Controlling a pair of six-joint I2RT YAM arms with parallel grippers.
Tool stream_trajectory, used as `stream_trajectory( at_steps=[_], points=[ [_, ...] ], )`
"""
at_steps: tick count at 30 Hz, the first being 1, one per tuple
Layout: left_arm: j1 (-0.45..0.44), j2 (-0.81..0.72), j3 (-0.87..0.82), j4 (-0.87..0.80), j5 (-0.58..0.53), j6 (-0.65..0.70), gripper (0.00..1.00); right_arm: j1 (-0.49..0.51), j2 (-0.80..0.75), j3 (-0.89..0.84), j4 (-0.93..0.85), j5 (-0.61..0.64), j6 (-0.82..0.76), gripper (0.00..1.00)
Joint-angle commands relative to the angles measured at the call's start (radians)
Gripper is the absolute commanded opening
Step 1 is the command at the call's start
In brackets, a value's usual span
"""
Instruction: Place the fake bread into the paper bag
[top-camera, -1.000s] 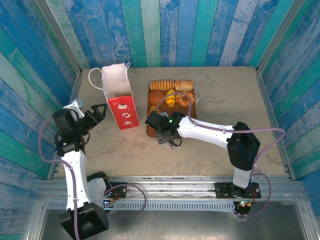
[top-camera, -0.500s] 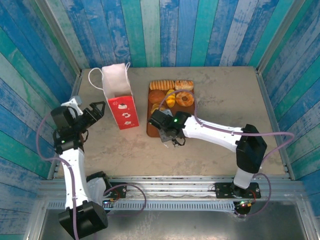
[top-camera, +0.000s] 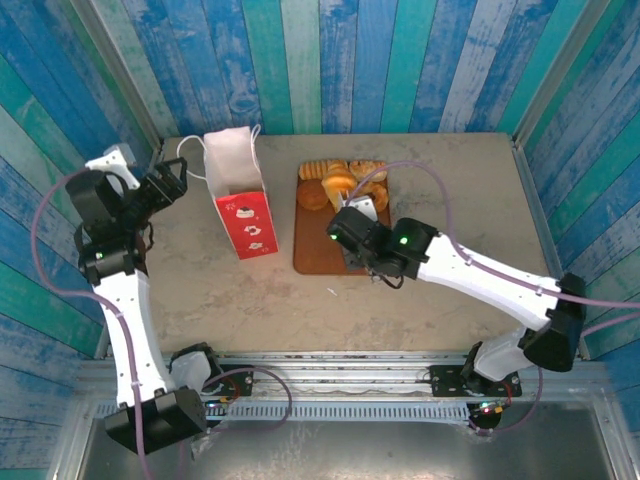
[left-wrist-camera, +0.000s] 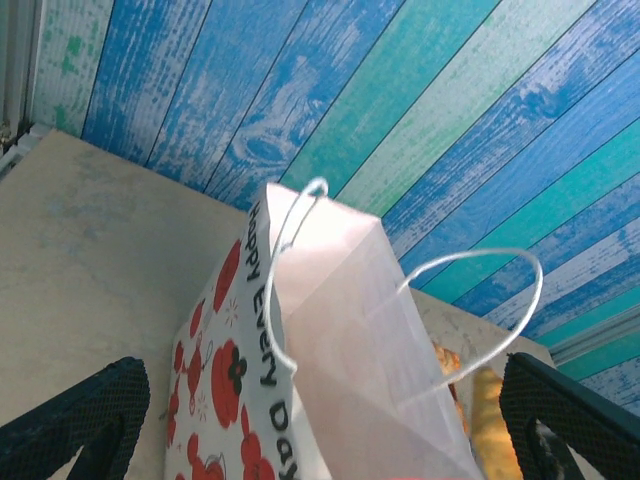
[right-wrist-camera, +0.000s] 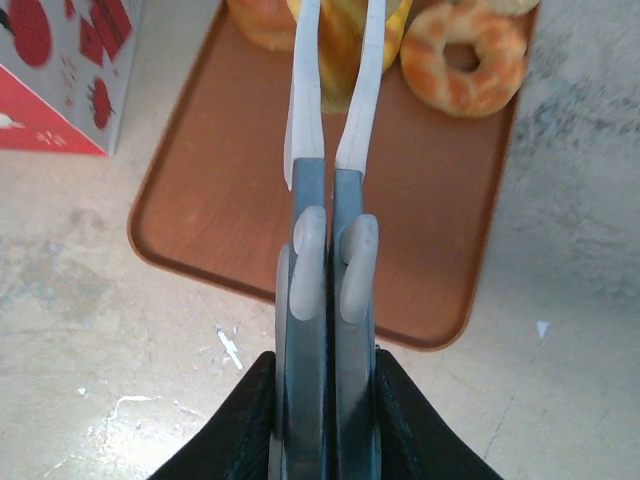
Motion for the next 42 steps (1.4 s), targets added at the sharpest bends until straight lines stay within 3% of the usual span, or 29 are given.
stream_trajectory(
  at_steps=[1, 6, 9, 16, 25, 30, 34, 42],
  points=[
    [-0.001, 0.080, 0.095, 0.002, 0.074, 0.032, 0.96, 0.004, -0.075, 0.056, 0.054, 0.083, -0.075, 0.02],
    [-0.002, 0.194, 0.167, -0.028, 0.152, 0.079, 1.00, 0.004, -0.134, 0.113, 0.190, 0.112, -0.204, 0.02],
    [-0.001, 0.278, 0.208, -0.061, 0.232, 0.115, 0.94, 0.005, -0.130, 0.177, 0.252, 0.112, -0.284, 0.02],
    [-0.001, 0.384, 0.246, -0.066, 0.268, 0.150, 0.87, 0.006, -0.074, 0.305, 0.383, 0.025, -0.403, 0.01],
    [-0.002, 0.453, 0.250, -0.010, 0.299, 0.131, 0.60, 0.048, 0.041, 0.407, 0.457, -0.091, -0.403, 0.01],
    [-0.001, 0.452, 0.245, 0.014, 0.273, 0.121, 0.27, 0.095, 0.105, 0.428, 0.489, -0.110, -0.361, 0.01],
    [-0.003, 0.421, 0.227, 0.015, 0.200, 0.132, 0.17, 0.127, 0.172, 0.455, 0.489, -0.106, -0.328, 0.01],
    [0.001, 0.350, 0.204, 0.001, 0.090, 0.164, 0.07, 0.135, 0.304, 0.545, 0.442, -0.132, -0.284, 0.01]
  ],
)
